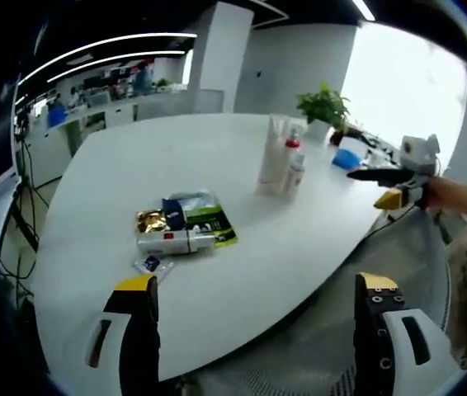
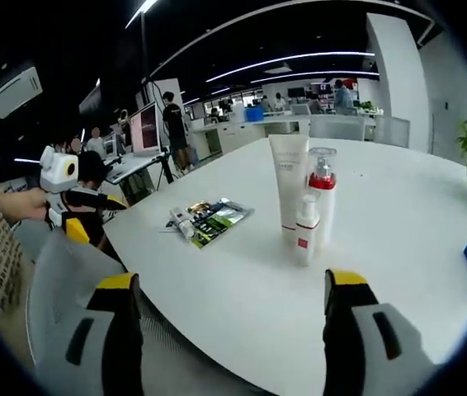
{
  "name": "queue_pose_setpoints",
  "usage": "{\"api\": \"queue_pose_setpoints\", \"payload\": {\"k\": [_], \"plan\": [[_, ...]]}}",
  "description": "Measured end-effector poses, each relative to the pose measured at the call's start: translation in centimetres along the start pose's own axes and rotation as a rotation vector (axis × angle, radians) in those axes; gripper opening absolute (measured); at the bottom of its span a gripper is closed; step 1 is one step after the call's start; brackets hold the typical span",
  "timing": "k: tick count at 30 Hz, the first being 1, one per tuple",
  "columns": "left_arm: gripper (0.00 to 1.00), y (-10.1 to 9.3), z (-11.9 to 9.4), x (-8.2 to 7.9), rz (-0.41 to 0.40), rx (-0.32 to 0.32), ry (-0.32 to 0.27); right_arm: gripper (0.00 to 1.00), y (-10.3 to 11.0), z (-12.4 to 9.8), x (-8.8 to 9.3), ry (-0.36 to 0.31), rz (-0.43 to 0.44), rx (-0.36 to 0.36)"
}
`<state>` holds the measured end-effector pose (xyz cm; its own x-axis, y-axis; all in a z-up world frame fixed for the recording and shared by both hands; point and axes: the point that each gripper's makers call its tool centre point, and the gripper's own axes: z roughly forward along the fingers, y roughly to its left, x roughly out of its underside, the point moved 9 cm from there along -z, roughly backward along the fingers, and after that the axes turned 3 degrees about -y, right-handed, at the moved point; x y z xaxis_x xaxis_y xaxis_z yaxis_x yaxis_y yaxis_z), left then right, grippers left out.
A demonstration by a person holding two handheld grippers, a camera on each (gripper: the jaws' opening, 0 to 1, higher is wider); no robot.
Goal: Arrange the skincare products in the storage area until every visible bottle or jar stands upright without overlapping.
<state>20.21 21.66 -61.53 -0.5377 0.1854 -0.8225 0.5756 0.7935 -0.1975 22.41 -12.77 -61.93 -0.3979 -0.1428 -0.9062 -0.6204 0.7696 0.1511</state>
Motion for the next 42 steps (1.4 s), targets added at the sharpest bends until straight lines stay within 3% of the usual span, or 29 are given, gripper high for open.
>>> {"api": "queue_pose_setpoints", "payload": {"k": [15, 22, 42], "plan": [[0.97, 0.8, 1.3, -0.9, 0.073, -0.001, 0.043, 0.92, 0.0, 0.0, 0.0, 0.004, -0.001, -0.010], [0.97, 2.0, 2.3, -1.7, 0.196, 0.017, 0.133, 0.92, -0.7, -0.7, 0.2, 0.019, -0.017, 0.000], [0.92, 4.8, 6.4, -3.6, 0.439, 0.092, 0.316, 0.91, -1.1, -0.8, 0.4, 0.011, 0.013, 0.029]]}}
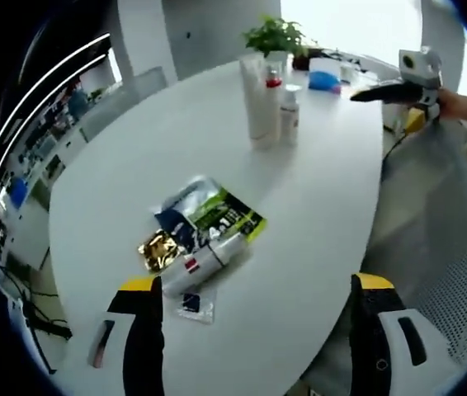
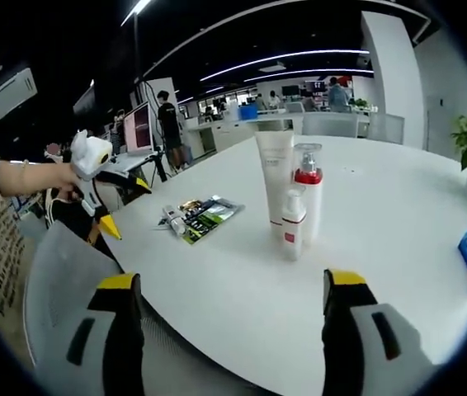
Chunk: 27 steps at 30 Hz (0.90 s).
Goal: Arrange the skincare products in the storage area until every visible bottle or jar stands upright without overlapping.
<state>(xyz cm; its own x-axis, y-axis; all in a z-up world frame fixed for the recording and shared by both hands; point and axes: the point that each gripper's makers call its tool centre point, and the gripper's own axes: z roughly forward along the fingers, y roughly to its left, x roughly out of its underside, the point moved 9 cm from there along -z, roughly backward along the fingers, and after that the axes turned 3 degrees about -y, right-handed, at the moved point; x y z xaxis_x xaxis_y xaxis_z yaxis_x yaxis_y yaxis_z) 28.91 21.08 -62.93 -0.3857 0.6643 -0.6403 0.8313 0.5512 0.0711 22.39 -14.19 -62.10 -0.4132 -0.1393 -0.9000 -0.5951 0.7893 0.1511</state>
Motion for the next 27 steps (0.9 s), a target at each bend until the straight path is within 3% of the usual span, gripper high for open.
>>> {"api": "queue_pose_setpoints", "payload": {"k": [2, 11, 19, 27], "plan": [[0.91, 0.6, 0.6, -0.2, 0.044, 0.012, 0.029, 0.91, 0.0, 0.1, 0.0, 0.006, 0.001, 0.002], [0.86, 2.6, 2.4, -0.4, 0.094, 0.057, 0.067, 0.90, -0.3, 0.2, 0.2, 0.027, 0.006, 0.013], [0.71, 4.1, 4.5, 0.1, 0.198, 0.129, 0.153, 0.90, -0.4, 0.4, 0.3, 0.043, 0.008, 0.024], [0.65, 6.5, 6.9, 1.2, 0.214, 0.165, 0.214, 0.90, -0.6, 0.5, 0.5, 0.059, 0.016, 0.033]]}}
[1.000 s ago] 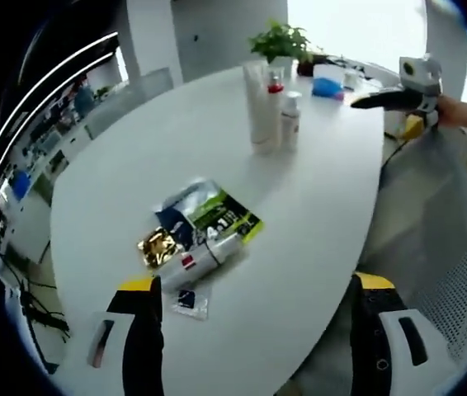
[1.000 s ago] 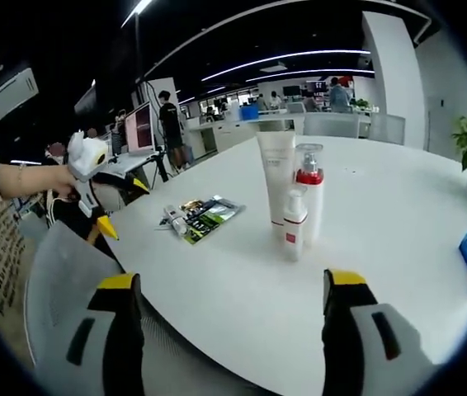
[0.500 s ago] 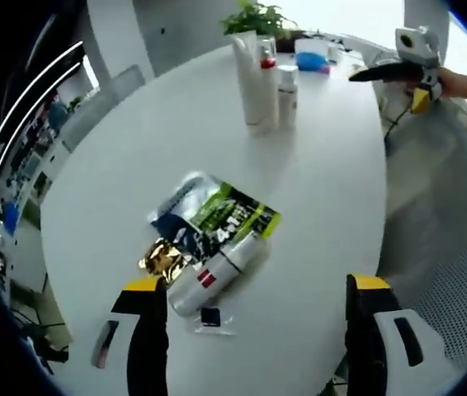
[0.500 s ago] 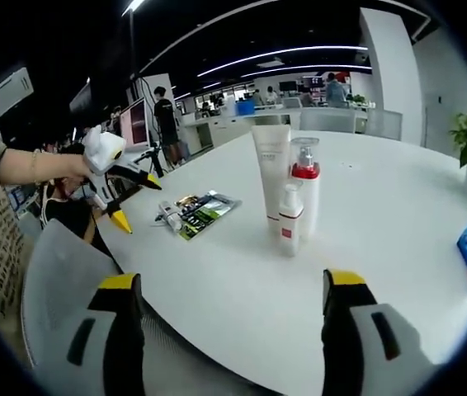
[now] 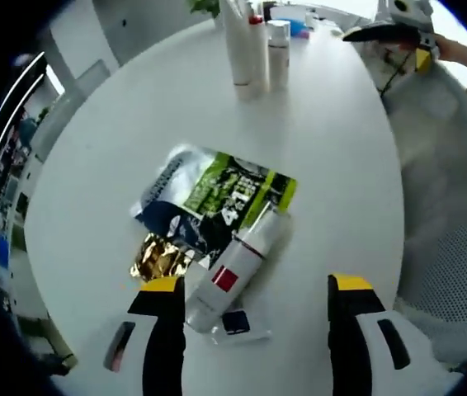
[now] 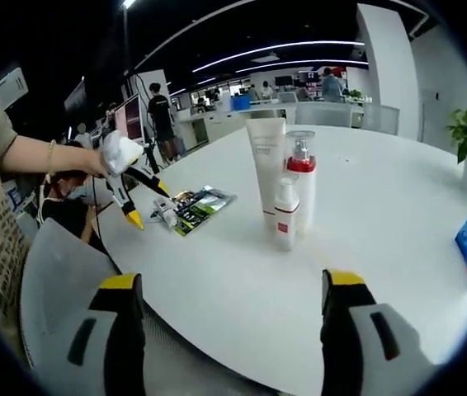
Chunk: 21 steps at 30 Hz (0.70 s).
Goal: Arrange the skincare products in the storage area until every visible bottle or jar stands upright without overlapping.
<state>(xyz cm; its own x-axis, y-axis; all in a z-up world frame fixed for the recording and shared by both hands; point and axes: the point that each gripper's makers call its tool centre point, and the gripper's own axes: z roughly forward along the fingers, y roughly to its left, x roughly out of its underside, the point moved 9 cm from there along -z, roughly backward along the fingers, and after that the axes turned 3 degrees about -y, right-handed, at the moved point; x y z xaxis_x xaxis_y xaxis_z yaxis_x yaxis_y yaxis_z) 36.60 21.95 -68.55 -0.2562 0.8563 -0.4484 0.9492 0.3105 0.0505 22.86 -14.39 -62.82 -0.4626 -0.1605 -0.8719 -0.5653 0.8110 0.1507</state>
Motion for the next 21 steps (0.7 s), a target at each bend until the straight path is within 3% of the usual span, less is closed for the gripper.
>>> {"api": "queue_pose_setpoints", "payload": {"k": [9, 14, 21], "plan": [[0.46, 1.7, 0.9, 0.5, -0.009, 0.026, 0.006, 0.89, 0.0, 0.1, 0.2, 0.016, 0.001, 0.007], [0.30, 2.2, 1.1, 0.3, -0.005, 0.039, 0.005, 0.90, -0.1, 0.2, 0.2, 0.019, 0.004, 0.015], [0.27, 1.9, 1.6, 0.1, 0.059, 0.066, 0.030, 0.90, -0.2, 0.2, 0.2, 0.019, 0.010, 0.021]]}}
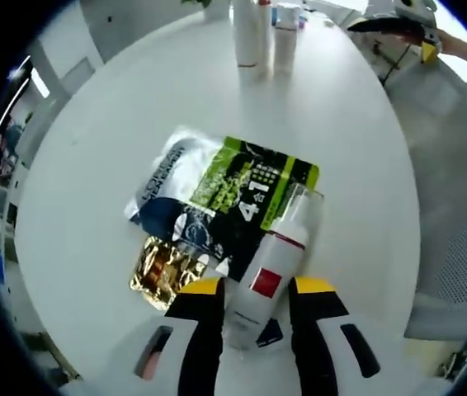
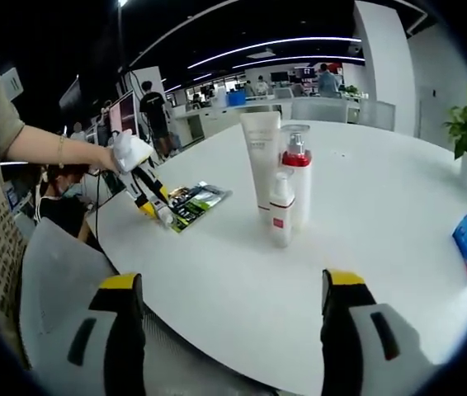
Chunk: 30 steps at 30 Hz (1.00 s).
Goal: Arrange the skincare products in the storage area until every visible bottle or jar stands upright without overlapping.
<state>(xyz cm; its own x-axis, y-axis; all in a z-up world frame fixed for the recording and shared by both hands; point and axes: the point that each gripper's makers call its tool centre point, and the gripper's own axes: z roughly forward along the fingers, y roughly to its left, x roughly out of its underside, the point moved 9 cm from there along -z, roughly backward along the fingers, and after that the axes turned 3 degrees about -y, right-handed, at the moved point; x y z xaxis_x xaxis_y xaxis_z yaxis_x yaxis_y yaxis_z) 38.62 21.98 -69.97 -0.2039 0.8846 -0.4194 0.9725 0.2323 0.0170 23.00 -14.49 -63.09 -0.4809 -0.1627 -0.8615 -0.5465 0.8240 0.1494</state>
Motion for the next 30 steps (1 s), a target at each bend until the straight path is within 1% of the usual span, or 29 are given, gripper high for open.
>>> {"api": "queue_pose_setpoints", "payload": {"k": [2, 5, 9, 14, 16, 18, 20, 25, 30], "plan": [[0.26, -0.1, -0.1, 0.0, -0.003, 0.000, 0.008, 0.90, 0.0, 0.0, 0.0, 0.000, -0.001, 0.000], [0.24, -0.1, -0.1, 0.0, -0.013, -0.001, 0.006, 0.90, 0.0, 0.0, 0.0, 0.001, -0.002, 0.001], [0.18, -0.4, -0.2, 0.2, -0.051, -0.021, 0.007, 0.90, 0.0, 0.1, 0.0, 0.003, -0.006, -0.001], [0.16, -0.8, -0.3, 0.1, -0.069, -0.033, 0.006, 0.90, 0.1, 0.1, 0.0, 0.001, -0.008, -0.004], [0.16, -1.0, -0.5, 0.0, -0.090, -0.041, 0.006, 0.90, 0.1, 0.1, 0.0, 0.001, -0.009, -0.008], [0.16, -1.4, -0.8, -0.2, -0.108, -0.047, -0.005, 0.89, 0.2, 0.1, 0.0, 0.003, -0.013, -0.014], [0.16, -1.8, -1.3, -0.4, -0.145, -0.053, -0.022, 0.89, 0.3, 0.1, 0.0, 0.004, -0.017, -0.021], [0.16, -2.7, -2.5, -1.0, -0.185, -0.090, -0.057, 0.90, 0.5, 0.1, 0.0, 0.002, -0.022, -0.041], [0.16, -3.6, -3.4, -1.4, -0.196, -0.113, -0.078, 0.90, 0.6, 0.1, -0.1, -0.003, -0.022, -0.059]]}}
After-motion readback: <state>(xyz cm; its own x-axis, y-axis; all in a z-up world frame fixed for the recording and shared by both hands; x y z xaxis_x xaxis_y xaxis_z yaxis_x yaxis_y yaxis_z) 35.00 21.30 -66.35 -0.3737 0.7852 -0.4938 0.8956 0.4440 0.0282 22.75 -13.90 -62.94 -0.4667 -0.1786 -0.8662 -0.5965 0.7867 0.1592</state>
